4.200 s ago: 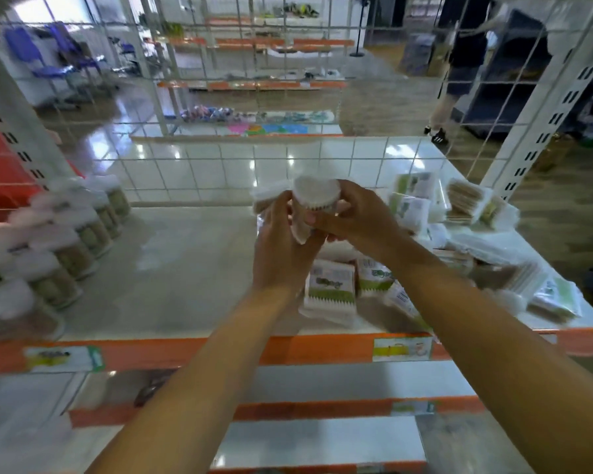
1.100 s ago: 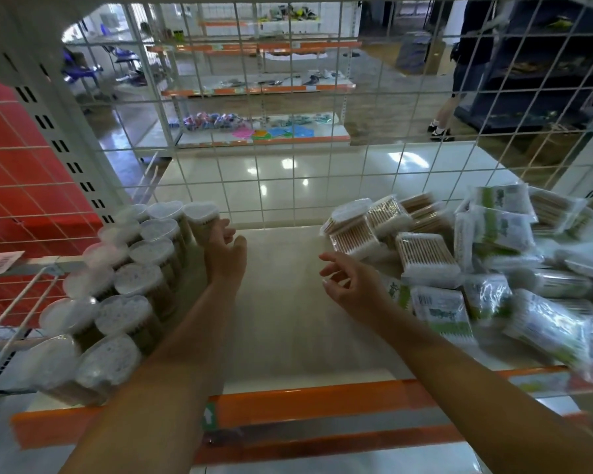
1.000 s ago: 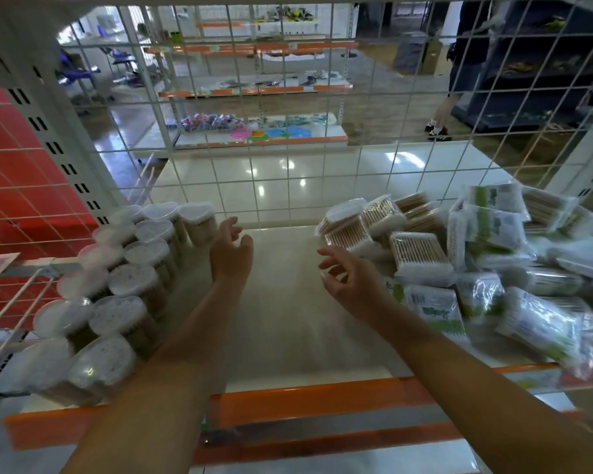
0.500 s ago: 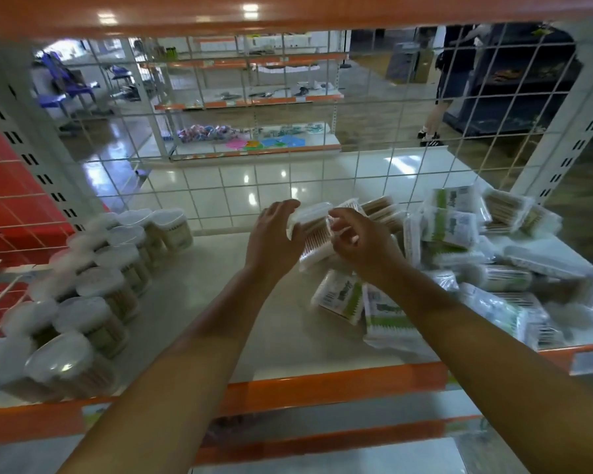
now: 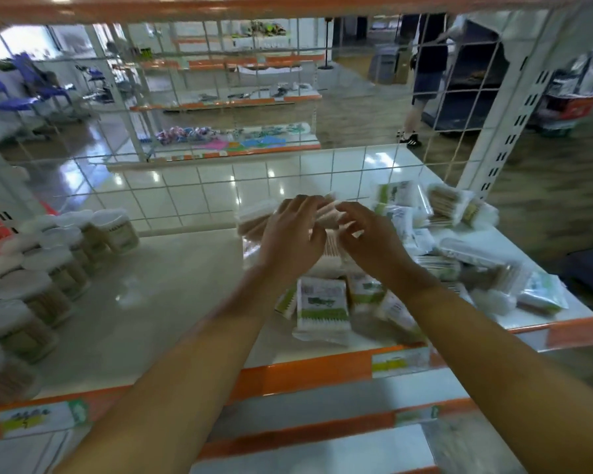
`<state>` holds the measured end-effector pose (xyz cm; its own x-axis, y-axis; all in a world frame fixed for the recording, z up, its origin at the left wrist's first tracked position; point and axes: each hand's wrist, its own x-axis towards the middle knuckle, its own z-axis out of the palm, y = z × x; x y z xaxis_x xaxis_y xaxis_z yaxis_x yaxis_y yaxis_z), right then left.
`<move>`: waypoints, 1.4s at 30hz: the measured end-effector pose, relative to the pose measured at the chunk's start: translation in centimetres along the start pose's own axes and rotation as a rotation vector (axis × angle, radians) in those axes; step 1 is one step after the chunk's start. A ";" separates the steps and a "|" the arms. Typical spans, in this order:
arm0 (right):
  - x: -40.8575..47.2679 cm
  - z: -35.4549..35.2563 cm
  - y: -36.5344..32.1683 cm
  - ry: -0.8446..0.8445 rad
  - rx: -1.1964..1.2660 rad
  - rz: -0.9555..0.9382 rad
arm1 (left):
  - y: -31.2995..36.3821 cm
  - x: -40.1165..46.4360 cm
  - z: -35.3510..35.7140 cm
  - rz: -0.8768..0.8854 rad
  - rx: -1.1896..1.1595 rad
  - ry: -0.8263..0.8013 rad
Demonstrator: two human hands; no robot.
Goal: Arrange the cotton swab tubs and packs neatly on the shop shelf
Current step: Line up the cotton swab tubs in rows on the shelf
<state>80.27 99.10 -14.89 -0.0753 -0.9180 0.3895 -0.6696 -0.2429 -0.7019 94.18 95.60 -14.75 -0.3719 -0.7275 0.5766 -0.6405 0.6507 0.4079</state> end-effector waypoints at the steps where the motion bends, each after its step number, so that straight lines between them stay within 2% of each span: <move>1: -0.2 -0.8 0.4 0.008 -0.024 0.027 | 0.6 0.0 0.5 0.013 -0.005 -0.007; 4: -0.5 -3.1 2.0 0.037 -0.095 0.117 | 2.7 0.1 1.8 0.058 -0.003 -0.028; 11: -1.5 -7.8 5.4 0.052 -0.205 0.162 | 7.2 0.2 5.0 0.129 -0.084 -0.184; 15: -2.3 -9.4 7.4 -0.059 -0.371 0.165 | 7.9 -0.2 6.6 0.149 -0.108 -0.319; 21: -2.6 -9.4 8.6 -0.273 -0.662 0.032 | 8.5 -1.4 7.7 0.194 -0.123 -0.348; 28: -2.7 -8.7 8.4 -0.406 -0.863 0.035 | 7.9 -3.0 9.1 0.088 -0.111 -0.395; 33: -2.6 -8.6 8.5 -0.404 -0.865 0.029 | 7.8 -3.2 9.2 0.024 -0.110 -0.347; 42: -3.4 -8.8 9.5 -0.184 -0.581 0.003 | 7.4 -3.4 9.6 -0.013 -0.209 -0.290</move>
<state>67.61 102.65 -17.60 0.0161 -0.9700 0.2424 -0.9672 -0.0766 -0.2422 84.27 100.79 -20.51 -0.5588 -0.7482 0.3577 -0.5067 0.6495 0.5670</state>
